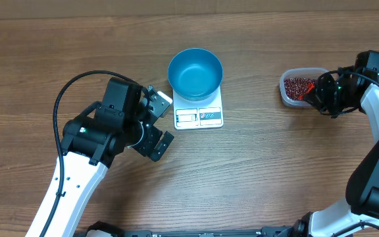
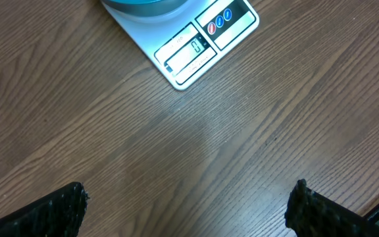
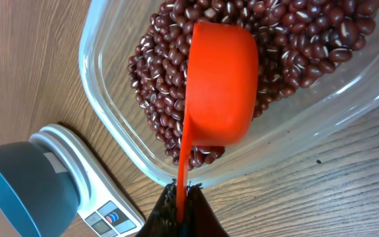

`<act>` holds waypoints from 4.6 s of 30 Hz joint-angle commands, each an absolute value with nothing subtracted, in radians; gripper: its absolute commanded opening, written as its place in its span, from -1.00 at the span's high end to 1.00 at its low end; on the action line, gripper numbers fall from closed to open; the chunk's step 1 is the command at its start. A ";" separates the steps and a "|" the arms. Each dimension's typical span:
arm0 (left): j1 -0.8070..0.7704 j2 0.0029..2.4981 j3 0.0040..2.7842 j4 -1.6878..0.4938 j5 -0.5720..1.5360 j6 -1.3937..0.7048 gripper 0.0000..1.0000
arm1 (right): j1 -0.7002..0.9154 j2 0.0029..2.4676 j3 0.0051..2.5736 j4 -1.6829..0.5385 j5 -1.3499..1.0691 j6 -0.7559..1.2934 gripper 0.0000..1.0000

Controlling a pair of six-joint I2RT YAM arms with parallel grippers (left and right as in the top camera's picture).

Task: Scoop item into bowl and weigh 150g on scale
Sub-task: 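Dip the red cup into the beans and scoop with the right gripper, then lift the filled cup and carry it over the blue bowl, then tilt the red cup with the right gripper to pour beans into bowl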

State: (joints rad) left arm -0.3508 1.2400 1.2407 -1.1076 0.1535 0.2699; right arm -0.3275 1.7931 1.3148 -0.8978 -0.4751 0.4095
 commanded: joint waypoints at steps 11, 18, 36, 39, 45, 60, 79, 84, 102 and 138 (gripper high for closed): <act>-0.347 1.240 1.266 -1.107 0.154 0.292 -0.99 | -0.329 1.798 1.335 -0.890 -0.517 0.379 0.93; -0.347 1.240 1.266 -1.107 0.154 0.292 -0.99 | -0.332 1.798 1.335 -0.895 -0.517 0.361 0.93; -0.347 1.240 1.266 -1.107 0.154 0.292 -0.99 | -0.423 1.798 1.335 -0.928 -0.658 0.326 0.93; -0.347 1.240 1.266 -1.107 0.154 0.292 -0.99 | -0.442 1.798 1.335 -0.943 -0.686 0.301 0.93; -0.347 1.240 1.266 -1.107 0.154 0.292 -0.99 | -0.501 1.798 1.335 -0.953 -0.750 0.270 0.93; -0.347 1.240 1.266 -1.107 0.154 0.292 -0.99 | -0.583 1.798 1.335 -1.025 -0.928 0.124 0.93; -0.347 1.242 1.266 -1.107 0.154 0.292 -0.99 | -0.567 1.798 1.335 -1.073 -1.175 0.024 0.93; -0.347 1.242 1.266 -1.107 0.154 0.292 -0.99 | -0.506 1.798 1.335 -1.069 -1.212 0.024 0.93; -0.347 1.242 1.265 -1.107 0.154 0.292 -0.99 | -0.131 1.798 1.335 -0.779 -1.281 0.255 0.92; -0.347 1.242 1.265 -1.107 0.154 0.292 -0.99 | 0.319 1.798 1.335 -0.397 -0.465 0.099 0.92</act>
State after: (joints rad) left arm -0.3508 1.2400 1.2407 -1.1076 0.1535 0.2699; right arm 0.3061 1.7943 1.3148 -0.4046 -0.5568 0.1371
